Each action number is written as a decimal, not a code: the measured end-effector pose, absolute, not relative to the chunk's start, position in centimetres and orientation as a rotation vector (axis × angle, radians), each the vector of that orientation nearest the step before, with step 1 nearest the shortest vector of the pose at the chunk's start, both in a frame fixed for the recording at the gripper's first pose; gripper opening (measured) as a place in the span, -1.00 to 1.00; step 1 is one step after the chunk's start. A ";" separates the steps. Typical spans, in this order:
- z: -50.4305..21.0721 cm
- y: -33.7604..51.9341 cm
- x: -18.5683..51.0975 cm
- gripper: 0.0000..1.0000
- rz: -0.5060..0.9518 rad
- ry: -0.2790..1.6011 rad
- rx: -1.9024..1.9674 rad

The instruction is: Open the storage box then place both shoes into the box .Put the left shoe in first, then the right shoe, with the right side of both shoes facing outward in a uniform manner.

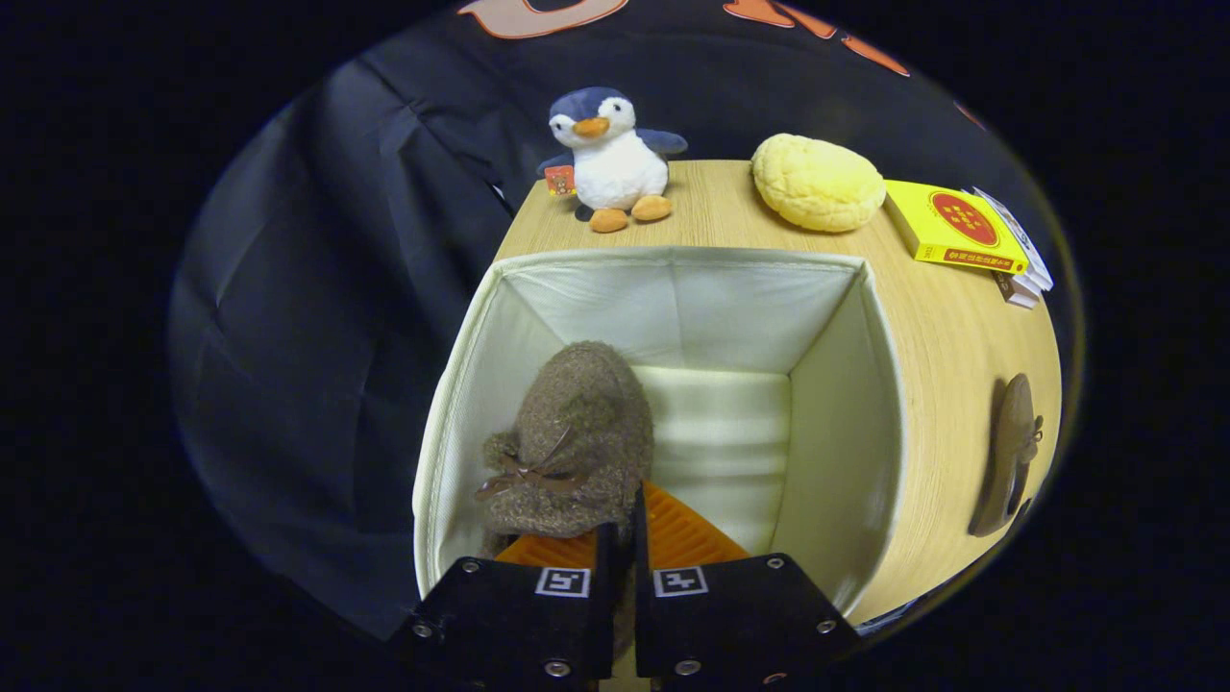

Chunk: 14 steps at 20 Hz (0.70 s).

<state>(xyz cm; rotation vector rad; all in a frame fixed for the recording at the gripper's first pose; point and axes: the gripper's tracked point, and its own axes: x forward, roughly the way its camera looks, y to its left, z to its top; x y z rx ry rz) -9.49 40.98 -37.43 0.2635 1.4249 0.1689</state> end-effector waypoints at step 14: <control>-27.7 37.6 -9.8 0.73 0.494 1.152 0.415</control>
